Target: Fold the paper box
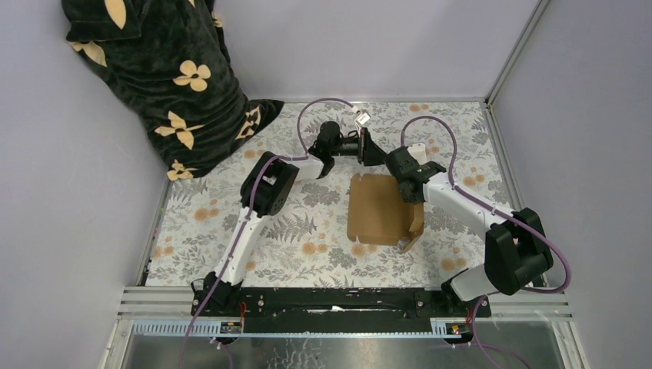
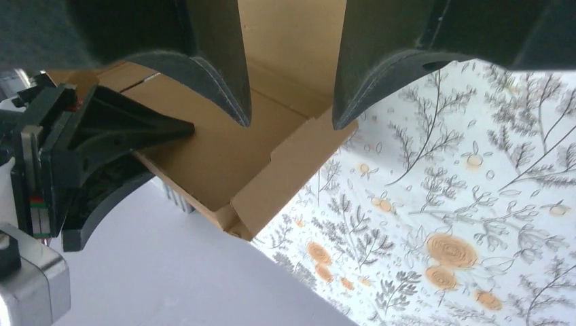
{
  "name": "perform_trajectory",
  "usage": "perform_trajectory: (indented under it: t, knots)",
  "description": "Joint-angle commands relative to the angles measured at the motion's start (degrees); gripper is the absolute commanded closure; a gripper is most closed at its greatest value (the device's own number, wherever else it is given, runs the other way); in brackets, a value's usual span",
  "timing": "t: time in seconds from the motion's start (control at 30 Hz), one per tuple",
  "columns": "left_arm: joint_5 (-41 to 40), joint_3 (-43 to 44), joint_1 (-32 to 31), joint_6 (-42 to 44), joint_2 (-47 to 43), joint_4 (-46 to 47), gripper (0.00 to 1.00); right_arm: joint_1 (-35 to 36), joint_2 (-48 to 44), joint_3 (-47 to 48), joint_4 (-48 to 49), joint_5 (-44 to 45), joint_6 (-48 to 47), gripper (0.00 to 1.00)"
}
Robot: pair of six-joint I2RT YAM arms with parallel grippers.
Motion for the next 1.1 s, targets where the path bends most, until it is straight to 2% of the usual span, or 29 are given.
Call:
perform_trajectory:
  t: [0.0,0.17,0.5,0.73,1.07]
  knots:
    - [3.5,7.4,-0.2,-9.9,6.8,13.1,0.45,-0.2,0.7,2.6,-4.0,1.9,-1.0,0.81]
    - [0.8,12.1,-0.3,-12.6,11.5,13.2,0.41,-0.2,0.9,3.3,-4.5,1.6,-1.3,0.81]
    - [-10.5,13.2,-2.0,-3.3,10.2,-2.5,0.4,2.9,1.5,4.1,-4.4,0.9,-3.1,0.82]
    - [-11.0,16.6,-2.9,-3.8,12.5,-2.3,0.4,4.3,2.0,3.9,-3.9,0.9,-3.4,0.83]
    - [-7.1,12.9,-3.9,-7.2,12.7,8.0,0.4,4.3,4.3,4.1,-6.1,3.3,-2.7,0.82]
